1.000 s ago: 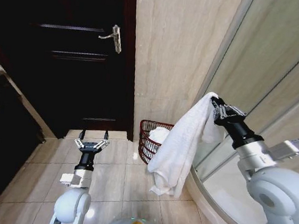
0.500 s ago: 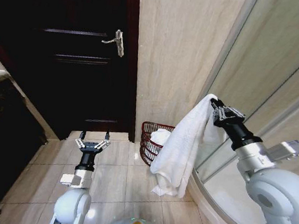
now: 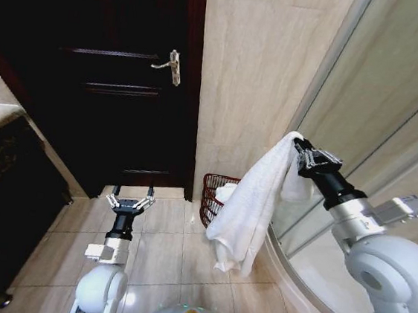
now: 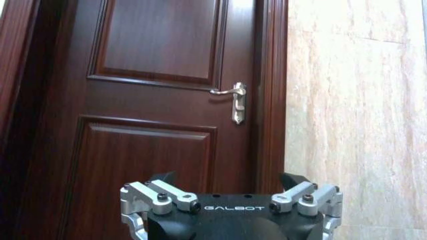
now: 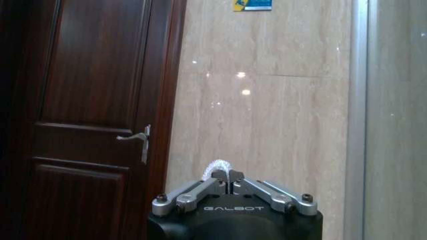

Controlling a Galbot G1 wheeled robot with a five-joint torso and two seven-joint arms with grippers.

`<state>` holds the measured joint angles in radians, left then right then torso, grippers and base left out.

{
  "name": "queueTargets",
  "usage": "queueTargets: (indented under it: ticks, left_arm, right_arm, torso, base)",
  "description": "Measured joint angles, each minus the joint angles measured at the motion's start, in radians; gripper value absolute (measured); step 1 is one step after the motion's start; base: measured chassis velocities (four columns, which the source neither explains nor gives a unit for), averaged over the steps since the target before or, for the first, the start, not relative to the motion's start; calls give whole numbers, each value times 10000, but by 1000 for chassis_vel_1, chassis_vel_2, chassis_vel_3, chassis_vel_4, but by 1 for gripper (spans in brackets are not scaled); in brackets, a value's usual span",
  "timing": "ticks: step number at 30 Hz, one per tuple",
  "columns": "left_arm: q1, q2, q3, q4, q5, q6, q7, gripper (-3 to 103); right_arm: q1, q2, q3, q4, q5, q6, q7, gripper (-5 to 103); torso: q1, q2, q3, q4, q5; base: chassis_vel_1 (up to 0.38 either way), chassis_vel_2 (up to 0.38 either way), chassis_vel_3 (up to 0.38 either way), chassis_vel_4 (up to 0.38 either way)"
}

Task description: Discard the used towel into the hamper.

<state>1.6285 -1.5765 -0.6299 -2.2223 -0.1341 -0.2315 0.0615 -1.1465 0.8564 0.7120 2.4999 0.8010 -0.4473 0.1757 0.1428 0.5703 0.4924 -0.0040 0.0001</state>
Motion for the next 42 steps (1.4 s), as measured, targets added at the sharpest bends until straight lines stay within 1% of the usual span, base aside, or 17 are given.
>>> queueTargets:
  ticks: [6, 9, 22, 30, 31, 33, 34, 36, 42]
  left_arm:
    - [2, -6, 28, 26, 24, 0, 12, 100]
    - [4, -9, 36, 32, 40, 0, 14, 100]
    - [19, 10, 18, 6, 83, -12, 7, 100]
    - [14, 9, 10, 45, 82, -24, -3, 100]
    - [10, 6, 11, 55, 75, -35, -3, 100]
    - [-1, -7, 12, 77, 66, -59, -3, 100]
    - [-1, -7, 12, 77, 66, -59, -3, 100]
    - [11, -14, 10, 75, 74, -66, -1, 100]
    - [-17, -10, -40, 95, 75, -87, -4, 100]
  right_arm:
    - [-38, 14, 1, 0, 2, 9, 1, 1]
    - [-43, 11, 1, 1, 2, 14, -2, 1]
    - [-58, 12, 0, 1, 5, 49, 49, 1]
    - [-164, 138, -17, 1, 270, 275, 41, 1]
    - [-174, 167, -17, 1, 329, 276, 73, 1]
    - [-242, 333, 28, 1, 712, 246, 449, 1]
    - [-242, 333, 28, 1, 712, 246, 449, 1]
    - [-360, 509, 156, 0, 969, 213, 709, 1]
    - [-372, 613, 93, 0, 824, 255, 697, 1]
  torso:
    - [88, 198, 112, 0, -1]
    - [165, 389, 226, 0, -2]
    - [379, 895, 520, 0, 0]
    - [533, 1246, 714, 1, -1]
    - [546, 1279, 734, 1, 0]
    - [575, 1352, 777, 0, 0]
    - [575, 1352, 777, 0, 0]
    - [613, 1432, 820, 1, 3]
    - [727, 1697, 967, 3, -3]
  base:
    - [84, 89, -81, -80]
    - [85, 93, -80, -95]
    - [81, 83, -95, -105]
    - [40, 31, -93, -93]
    - [-34, -9, -34, -63]
    - [0, 0, 0, 0]
    - [0, 0, 0, 0]
    - [-19, -26, 8, 8]
    - [0, 0, 0, 0]
